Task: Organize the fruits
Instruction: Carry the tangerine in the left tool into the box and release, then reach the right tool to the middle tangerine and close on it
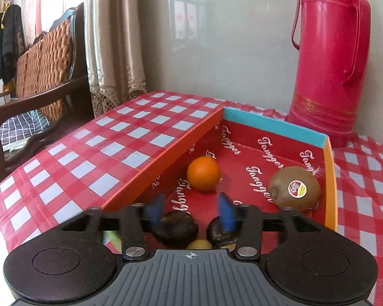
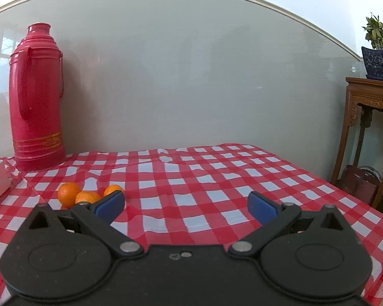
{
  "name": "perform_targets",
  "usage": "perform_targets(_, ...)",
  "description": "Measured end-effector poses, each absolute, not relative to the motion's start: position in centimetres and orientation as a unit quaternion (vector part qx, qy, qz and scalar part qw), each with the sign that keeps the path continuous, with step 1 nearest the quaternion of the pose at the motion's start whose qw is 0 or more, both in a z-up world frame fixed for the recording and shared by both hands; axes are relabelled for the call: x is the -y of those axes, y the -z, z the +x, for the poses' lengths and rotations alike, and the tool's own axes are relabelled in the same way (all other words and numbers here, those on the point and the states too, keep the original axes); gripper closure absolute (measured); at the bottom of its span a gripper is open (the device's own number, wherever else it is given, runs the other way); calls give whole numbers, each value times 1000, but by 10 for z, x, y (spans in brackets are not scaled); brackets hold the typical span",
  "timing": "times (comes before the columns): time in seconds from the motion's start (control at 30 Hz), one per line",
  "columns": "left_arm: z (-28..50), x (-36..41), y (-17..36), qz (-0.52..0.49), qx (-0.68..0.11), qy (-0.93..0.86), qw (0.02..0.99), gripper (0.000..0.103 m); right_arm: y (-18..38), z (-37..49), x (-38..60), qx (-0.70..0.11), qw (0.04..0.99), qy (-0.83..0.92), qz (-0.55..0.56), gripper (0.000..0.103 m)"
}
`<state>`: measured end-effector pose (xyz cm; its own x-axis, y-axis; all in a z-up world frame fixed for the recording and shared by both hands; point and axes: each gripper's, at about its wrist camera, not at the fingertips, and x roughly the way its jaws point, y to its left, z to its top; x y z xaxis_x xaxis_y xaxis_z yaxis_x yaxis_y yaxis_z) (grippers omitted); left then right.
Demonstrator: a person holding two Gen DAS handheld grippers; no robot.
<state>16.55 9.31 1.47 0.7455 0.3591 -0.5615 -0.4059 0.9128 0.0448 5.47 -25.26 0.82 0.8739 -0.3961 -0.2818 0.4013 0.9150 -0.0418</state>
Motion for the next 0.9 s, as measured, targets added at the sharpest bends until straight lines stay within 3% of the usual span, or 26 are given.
perform_targets(0.07, 154, -92, -21, -36, -272, -211, 938, 29, -8, 56, 250, -145, 969, 200, 10, 6)
perform_targets(0.3, 114, -101, -34, -33, -238, -224, 945, 15, -10, 63, 237, -147, 974, 175, 3, 6)
perform_targets(0.6, 61, -131, -33, -70, -214, -281, 933, 14, -11, 82, 223, -171, 978, 119, -5, 6)
perform_targets(0.9, 38, -139, -28, -39, -191, -307, 932, 14, -8, 113, 204, -200, 978, 51, -24, 9)
